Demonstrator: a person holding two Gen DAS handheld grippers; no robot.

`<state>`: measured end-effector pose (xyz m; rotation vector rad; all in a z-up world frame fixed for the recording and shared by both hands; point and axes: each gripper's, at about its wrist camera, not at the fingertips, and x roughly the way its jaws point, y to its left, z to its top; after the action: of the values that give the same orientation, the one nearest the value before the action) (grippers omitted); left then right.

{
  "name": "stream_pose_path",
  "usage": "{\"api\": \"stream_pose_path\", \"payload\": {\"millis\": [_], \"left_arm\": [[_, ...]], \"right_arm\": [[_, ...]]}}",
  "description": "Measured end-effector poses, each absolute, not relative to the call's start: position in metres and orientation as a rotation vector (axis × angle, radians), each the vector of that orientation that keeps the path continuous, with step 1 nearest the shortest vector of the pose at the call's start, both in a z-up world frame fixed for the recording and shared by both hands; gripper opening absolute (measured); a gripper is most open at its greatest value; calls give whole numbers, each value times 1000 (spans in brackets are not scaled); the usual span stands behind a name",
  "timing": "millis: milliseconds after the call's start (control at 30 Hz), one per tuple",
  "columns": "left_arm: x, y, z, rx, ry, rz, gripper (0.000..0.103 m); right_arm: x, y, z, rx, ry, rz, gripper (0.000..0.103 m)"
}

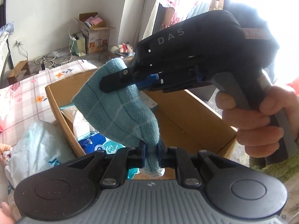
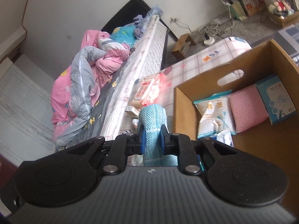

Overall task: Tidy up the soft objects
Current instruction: 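Lower the towel into the box and open the right tool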

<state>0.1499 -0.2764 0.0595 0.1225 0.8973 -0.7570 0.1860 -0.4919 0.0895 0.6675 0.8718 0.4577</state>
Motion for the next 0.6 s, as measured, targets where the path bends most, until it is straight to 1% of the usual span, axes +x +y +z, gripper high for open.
{"api": "stream_pose_path", "payload": {"millis": [200,400,467,600], "left_arm": [[179,-310,18,186,1027,-702,12],[197,-327,-11,242,1095,-669,13],[199,-331,-14,245,1105,-672,16],[196,-338,-18,251,1103,-681,24]], "right_arm": [[228,-526,22,731,1025,432,14],[249,-532,-19,609,1113,327,14],[254,-531,-29,545,1133,291,14],[261,-524,-43,433,1156,258,14]]}}
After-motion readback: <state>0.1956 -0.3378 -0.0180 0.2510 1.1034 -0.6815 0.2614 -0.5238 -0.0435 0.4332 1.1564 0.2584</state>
